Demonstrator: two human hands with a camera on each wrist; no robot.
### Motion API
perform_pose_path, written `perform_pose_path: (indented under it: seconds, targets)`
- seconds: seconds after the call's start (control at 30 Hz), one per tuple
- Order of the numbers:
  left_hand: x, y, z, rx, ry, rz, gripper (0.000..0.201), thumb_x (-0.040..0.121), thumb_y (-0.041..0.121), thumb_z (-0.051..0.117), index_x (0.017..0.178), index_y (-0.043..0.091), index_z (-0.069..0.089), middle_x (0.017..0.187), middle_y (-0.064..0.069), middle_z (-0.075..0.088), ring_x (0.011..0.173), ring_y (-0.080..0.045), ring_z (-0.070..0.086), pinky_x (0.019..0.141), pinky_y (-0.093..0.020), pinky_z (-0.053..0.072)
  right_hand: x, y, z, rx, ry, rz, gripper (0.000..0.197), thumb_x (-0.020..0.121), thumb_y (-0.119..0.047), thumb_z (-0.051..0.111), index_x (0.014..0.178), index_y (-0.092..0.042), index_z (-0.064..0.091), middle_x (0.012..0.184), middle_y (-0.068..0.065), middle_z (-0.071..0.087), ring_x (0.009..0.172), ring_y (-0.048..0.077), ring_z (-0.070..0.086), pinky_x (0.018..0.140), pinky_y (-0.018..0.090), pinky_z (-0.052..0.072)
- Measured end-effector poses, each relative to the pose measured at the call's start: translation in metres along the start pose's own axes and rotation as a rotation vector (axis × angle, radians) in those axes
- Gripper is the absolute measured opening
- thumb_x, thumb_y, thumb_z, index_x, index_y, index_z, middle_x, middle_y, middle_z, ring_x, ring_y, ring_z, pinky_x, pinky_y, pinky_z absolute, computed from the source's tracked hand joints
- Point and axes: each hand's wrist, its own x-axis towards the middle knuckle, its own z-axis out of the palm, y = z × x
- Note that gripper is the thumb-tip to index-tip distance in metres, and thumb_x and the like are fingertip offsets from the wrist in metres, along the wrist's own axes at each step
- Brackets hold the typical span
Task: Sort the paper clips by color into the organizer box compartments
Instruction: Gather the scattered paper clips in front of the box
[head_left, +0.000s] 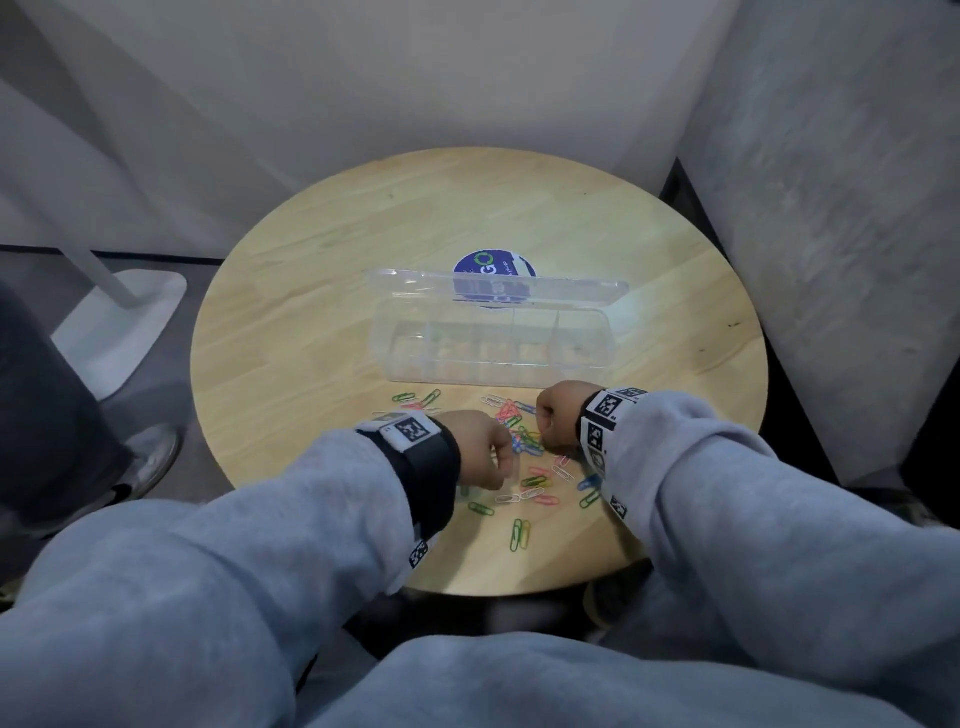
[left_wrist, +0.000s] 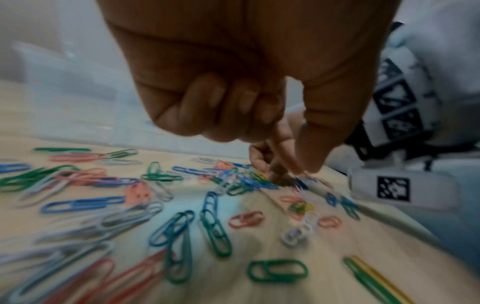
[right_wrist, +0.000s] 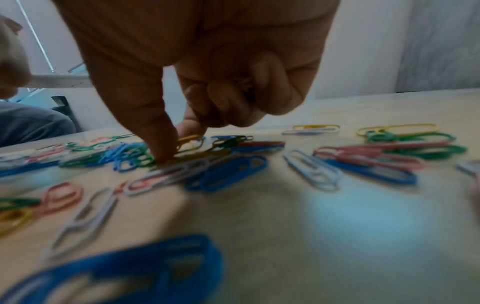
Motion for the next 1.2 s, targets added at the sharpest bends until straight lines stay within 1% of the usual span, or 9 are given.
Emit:
perform_pose_path:
  seconds: [0.13, 0.23, 0.3, 0.4, 0.53, 0.67, 0.9, 1.03, 1.2]
  targets:
    - [0.005, 0.014, 0.016, 0.123, -0.12, 0.127, 0.021, 0.078, 0.018, 0.064, 0.093, 0.031, 0.07, 0.068, 0.009, 0.055, 0.059, -0.009, 0.048, 0.061, -0.024, 0.045, -0.003, 0.006, 0.007, 0.096, 0.001, 0.051, 0.015, 0.076, -0.013, 0.054, 0.063, -0.017, 0.048, 0.075, 0.005, 0.054, 0.07, 0.021, 0.048, 0.063, 0.027, 0.042]
    - [0.008, 0.016, 0.027, 0.169, -0.158, 0.173, 0.03, 0.076, 0.016, 0.062, 0.1, 0.033, 0.07, 0.092, 0.006, 0.068, 0.082, -0.017, 0.062, 0.079, -0.027, 0.053, -0.008, 0.021, 0.007, 0.35, 0.052, 0.083, 0.017, 0.076, -0.014, 0.063, 0.063, -0.017, 0.053, 0.066, 0.003, 0.053, 0.068, 0.018, 0.047, 0.063, 0.025, 0.042]
    - [0.009, 0.016, 0.033, 0.228, -0.149, 0.201, 0.031, 0.076, 0.015, 0.061, 0.1, 0.033, 0.068, 0.102, 0.007, 0.067, 0.087, -0.017, 0.061, 0.076, -0.024, 0.049, -0.013, 0.031, 0.008, 0.561, 0.086, 0.099, 0.017, 0.078, -0.016, 0.068, 0.064, -0.018, 0.057, 0.06, -0.002, 0.054, 0.061, 0.015, 0.05, 0.059, 0.023, 0.043]
    - [0.013, 0.017, 0.039, 0.313, -0.138, 0.245, 0.027, 0.078, 0.018, 0.065, 0.101, 0.032, 0.065, 0.095, 0.009, 0.058, 0.084, -0.014, 0.054, 0.07, -0.021, 0.037, -0.021, 0.04, 0.01, 0.802, 0.1, 0.133, 0.021, 0.077, -0.015, 0.073, 0.063, -0.018, 0.058, 0.058, 0.0, 0.052, 0.048, 0.012, 0.042, 0.047, 0.021, 0.037]
    - [0.018, 0.016, 0.044, 0.322, -0.138, 0.253, 0.021, 0.077, 0.02, 0.068, 0.096, 0.03, 0.064, 0.104, 0.007, 0.066, 0.093, -0.018, 0.062, 0.072, -0.024, 0.045, -0.026, 0.049, 0.017, 0.934, 0.093, 0.153, 0.024, 0.075, -0.01, 0.075, 0.059, -0.017, 0.057, 0.054, 0.0, 0.051, 0.044, 0.012, 0.04, 0.044, 0.019, 0.034]
    - [0.021, 0.015, 0.046, 0.332, -0.133, 0.245, 0.011, 0.077, 0.02, 0.067, 0.087, 0.026, 0.065, 0.096, 0.005, 0.07, 0.08, -0.015, 0.058, 0.072, -0.025, 0.046, -0.028, 0.054, 0.022, 1.07, 0.087, 0.15, 0.028, 0.076, -0.003, 0.072, 0.058, -0.014, 0.052, 0.044, 0.0, 0.05, 0.031, 0.01, 0.034, 0.035, 0.013, 0.027]
    - [0.023, 0.012, 0.043, 0.354, -0.103, 0.245, 0.009, 0.08, 0.021, 0.062, 0.085, 0.028, 0.06, 0.081, 0.012, 0.056, 0.077, -0.015, 0.052, 0.064, -0.024, 0.038, -0.028, 0.051, 0.019, 1.168, 0.076, 0.122, 0.024, 0.079, 0.003, 0.065, 0.069, -0.016, 0.054, 0.061, 0.007, 0.054, 0.038, 0.009, 0.04, 0.032, 0.014, 0.029]
    - [0.023, 0.015, 0.038, 0.423, -0.144, 0.265, 0.013, 0.083, 0.016, 0.057, 0.091, 0.025, 0.06, 0.089, 0.009, 0.061, 0.078, -0.015, 0.051, 0.053, -0.021, 0.031, -0.027, 0.052, 0.018, 1.325, -0.005, 0.111, 0.022, 0.087, 0.007, 0.053, 0.085, -0.013, 0.062, 0.069, 0.007, 0.055, 0.042, 0.008, 0.047, 0.034, 0.015, 0.034]
    - [0.019, 0.016, 0.039, 0.451, -0.102, 0.282, 0.007, 0.085, 0.019, 0.052, 0.086, 0.026, 0.055, 0.086, 0.006, 0.058, 0.078, -0.017, 0.05, 0.061, -0.025, 0.034, -0.03, 0.049, 0.017, 1.491, -0.035, 0.168, 0.026, 0.09, 0.007, 0.037, 0.077, -0.008, 0.054, 0.068, 0.007, 0.047, 0.034, 0.007, 0.05, 0.032, 0.014, 0.037]
